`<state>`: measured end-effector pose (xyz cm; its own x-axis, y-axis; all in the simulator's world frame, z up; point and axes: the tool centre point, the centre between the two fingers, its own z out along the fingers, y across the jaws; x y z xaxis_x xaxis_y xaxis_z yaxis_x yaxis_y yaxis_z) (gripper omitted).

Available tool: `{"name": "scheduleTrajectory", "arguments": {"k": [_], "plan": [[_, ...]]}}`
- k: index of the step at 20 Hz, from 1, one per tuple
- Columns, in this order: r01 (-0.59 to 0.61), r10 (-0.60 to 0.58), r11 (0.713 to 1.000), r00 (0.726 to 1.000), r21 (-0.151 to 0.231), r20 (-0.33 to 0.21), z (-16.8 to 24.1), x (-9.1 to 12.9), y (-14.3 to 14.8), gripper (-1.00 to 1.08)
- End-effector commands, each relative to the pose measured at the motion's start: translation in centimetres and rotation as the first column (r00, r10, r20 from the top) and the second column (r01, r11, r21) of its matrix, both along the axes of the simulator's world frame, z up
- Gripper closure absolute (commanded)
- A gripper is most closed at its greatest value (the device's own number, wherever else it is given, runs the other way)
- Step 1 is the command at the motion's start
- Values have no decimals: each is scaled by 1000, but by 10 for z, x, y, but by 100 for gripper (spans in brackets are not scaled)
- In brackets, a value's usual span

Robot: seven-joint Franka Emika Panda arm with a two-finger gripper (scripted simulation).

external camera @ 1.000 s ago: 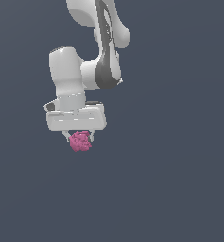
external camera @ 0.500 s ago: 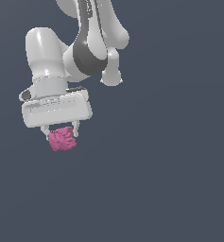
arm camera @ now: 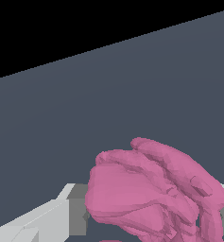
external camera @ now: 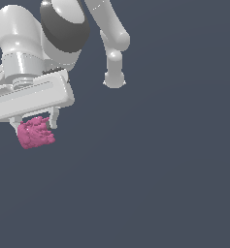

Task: Pick up the object and move it to a goal position.

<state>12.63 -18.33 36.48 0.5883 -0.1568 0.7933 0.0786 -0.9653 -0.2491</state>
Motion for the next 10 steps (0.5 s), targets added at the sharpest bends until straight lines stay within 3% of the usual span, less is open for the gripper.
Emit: {"name": "scheduleTrajectory", "arguments": {"k": [1, 10], "plan": [[-11, 11, 1000, 999, 8, 51, 21, 3, -10, 108], [-55, 46, 998, 975, 32, 219, 88, 6, -45, 108]]}}
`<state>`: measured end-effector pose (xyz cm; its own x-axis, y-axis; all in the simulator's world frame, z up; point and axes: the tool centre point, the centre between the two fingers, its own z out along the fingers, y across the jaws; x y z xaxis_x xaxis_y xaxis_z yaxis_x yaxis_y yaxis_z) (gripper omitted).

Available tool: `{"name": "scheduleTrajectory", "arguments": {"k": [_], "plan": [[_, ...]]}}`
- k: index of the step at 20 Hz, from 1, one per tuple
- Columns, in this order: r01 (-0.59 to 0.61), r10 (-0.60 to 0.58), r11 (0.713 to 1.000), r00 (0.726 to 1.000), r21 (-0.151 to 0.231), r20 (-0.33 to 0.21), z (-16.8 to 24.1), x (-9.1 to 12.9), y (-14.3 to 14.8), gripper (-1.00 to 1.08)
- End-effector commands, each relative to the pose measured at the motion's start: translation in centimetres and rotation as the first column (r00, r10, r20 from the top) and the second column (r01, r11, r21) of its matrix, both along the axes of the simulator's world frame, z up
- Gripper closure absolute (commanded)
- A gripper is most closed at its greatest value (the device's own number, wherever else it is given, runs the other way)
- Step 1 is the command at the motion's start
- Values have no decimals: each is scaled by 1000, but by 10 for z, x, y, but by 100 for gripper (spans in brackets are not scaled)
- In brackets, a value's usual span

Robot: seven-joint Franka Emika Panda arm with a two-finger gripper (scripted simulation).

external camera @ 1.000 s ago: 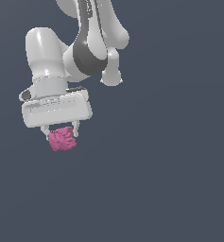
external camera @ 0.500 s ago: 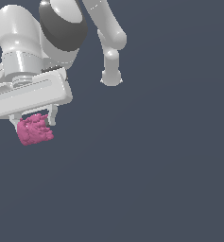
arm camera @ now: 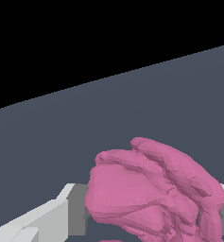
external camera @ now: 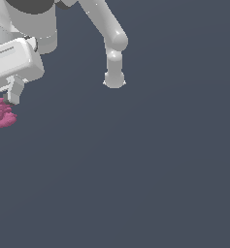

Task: Pick up the object and move it to a goal position.

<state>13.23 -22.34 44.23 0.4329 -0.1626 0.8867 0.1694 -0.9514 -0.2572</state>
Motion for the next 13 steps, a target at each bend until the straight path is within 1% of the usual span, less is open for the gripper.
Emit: {"name": "scheduleTrajectory", "arguments": {"k": [1, 7, 10, 13], "plan": [[-11, 11, 1000, 999, 7, 42, 17, 0, -8, 108], [-31, 29, 999, 993, 19, 111, 44, -2, -22, 108], [-38, 35, 999, 991, 22, 129, 50, -2, -26, 108], [-41, 38, 999, 990, 24, 134, 52, -2, -27, 108]]}}
